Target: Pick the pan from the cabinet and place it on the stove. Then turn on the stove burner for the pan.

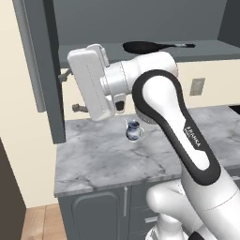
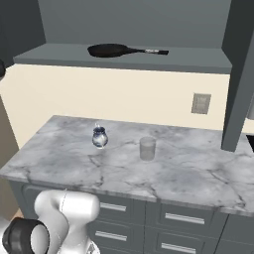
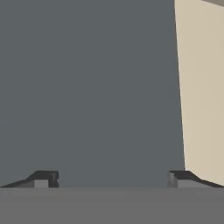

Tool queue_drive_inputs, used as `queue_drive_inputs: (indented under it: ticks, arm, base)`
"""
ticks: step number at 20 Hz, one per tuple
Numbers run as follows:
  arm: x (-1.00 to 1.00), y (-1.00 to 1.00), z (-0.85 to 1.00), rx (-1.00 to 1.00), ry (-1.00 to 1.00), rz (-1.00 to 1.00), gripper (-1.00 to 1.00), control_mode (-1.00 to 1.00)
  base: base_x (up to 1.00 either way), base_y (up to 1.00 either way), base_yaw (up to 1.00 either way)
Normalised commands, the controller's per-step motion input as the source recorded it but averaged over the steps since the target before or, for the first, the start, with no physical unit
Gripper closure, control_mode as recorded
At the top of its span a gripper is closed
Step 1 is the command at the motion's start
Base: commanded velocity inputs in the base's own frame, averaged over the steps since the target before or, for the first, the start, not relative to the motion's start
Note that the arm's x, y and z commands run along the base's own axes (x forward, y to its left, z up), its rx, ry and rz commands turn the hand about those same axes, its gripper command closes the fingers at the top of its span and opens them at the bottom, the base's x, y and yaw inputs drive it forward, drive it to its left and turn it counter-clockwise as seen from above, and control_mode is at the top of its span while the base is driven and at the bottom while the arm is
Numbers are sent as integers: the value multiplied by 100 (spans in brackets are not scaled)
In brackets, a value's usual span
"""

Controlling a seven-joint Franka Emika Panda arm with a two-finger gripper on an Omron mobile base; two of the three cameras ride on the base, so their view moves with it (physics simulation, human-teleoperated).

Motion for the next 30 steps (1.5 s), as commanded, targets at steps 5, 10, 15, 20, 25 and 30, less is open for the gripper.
queue_drive_inputs:
  ticks: [5, 10, 15, 20, 25, 30]
  arm:
    - [-4, -31, 0, -5, -13, 0, -100, -100]
    - [-10, -53, 0, -6, -16, -2, -100, -100]
    - [-7, -61, 0, -8, -18, -5, -100, -100]
    - [-11, -62, 0, -9, -16, -7, -100, -100]
    - [-11, -54, 0, -8, -14, -12, -100, -100]
    - [-4, -48, 0, -9, -11, -17, -100, -100]
  base:
    - [0, 0, 0]
    - [0, 0, 0]
    - [0, 0, 0]
    - [0, 0, 0]
    - [0, 0, 0]
    - [0, 0, 0]
